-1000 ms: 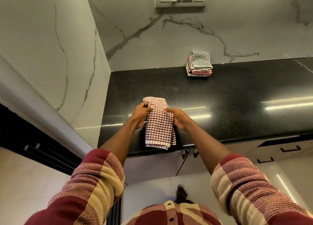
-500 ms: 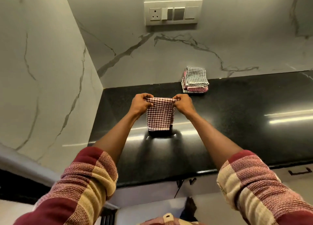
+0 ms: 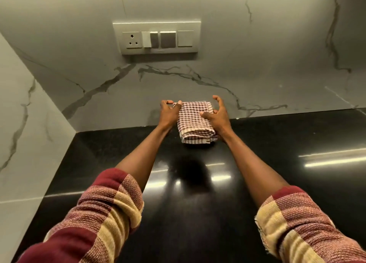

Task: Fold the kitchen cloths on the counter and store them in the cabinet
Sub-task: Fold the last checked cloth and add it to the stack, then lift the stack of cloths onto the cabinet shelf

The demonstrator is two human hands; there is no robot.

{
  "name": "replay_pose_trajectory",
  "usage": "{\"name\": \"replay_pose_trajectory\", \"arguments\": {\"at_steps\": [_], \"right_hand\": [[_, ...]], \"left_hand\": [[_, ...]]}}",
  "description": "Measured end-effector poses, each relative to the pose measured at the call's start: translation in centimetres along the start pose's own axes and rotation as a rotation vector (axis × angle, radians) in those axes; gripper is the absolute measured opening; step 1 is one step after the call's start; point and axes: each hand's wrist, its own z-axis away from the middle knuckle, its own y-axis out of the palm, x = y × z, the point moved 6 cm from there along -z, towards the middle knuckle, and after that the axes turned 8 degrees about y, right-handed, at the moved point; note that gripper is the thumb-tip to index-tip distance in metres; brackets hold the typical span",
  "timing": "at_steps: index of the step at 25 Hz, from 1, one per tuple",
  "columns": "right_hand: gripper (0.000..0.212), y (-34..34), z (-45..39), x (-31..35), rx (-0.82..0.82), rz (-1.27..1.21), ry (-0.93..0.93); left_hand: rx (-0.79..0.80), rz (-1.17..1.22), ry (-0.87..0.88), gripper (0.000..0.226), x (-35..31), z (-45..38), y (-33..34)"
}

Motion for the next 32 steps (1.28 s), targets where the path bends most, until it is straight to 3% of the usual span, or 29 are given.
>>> {"name": "replay_pose_trajectory", "arguments": {"at_steps": [2,4,7,10,13,15,19,21,24,27,30,32], "right_hand": [[0.035,-1.7,-3.2,-0.1,-0.225,0.023,-0.053],[0.014,-1.5,-6.8,-1.8,-0.206,0.222,-0.052],[0.039,0.8,-9.6,-8.9,0.061,0.832,0.118],[0.046,1.4,-9.5,-12.1,0.074,0.931,0.202],[0.047,1.2,-9.4,-9.7,0.077,0.979,0.205],[0.057,0.9,-8.1,-6.7,0.001,0.969,0.104],[0.065,1.9,-2.9,0.8,-0.214,0.843,-0.236],[0.051,2.4,0.9,6.8,-0.315,0.724,-0.448],[0.031,2.2,6.7,16.6,-0.416,0.41,-0.718],[0.018,1.5,11.5,23.8,-0.396,0.004,-0.693],[0.006,1.0,15.1,28.1,-0.022,-0.693,-0.456],[0.016,0.3,17.4,30.0,0.242,-1.055,-0.342]], "left_hand": [[0.041,0.026,0.038,0.044,0.0,-2.3,2.7],[0.191,-0.252,0.14,0.051,1.8,-4.3,5.5],[0.475,-0.787,0.11,0.05,9.1,-3.8,8.2],[0.497,-0.967,0.014,0.049,13.3,-2.6,8.1],[0.541,-1.049,-0.002,0.052,10.8,-3.5,7.5],[0.491,-1.063,0.085,0.059,7.4,-3.1,6.5],[0.128,-1.063,0.385,0.065,-0.8,-0.2,1.6],[-0.055,-1.11,0.598,0.064,-6.7,2.0,-1.5],[-0.324,-0.997,0.913,0.057,-16.5,5.0,-5.9],[-0.466,-0.877,1.161,0.049,-24.5,8.8,-9.2],[-0.514,-0.869,1.342,0.053,-30.1,12.5,-11.1],[-0.517,-0.913,1.424,0.055,-32.1,14.9,-11.6]]}}
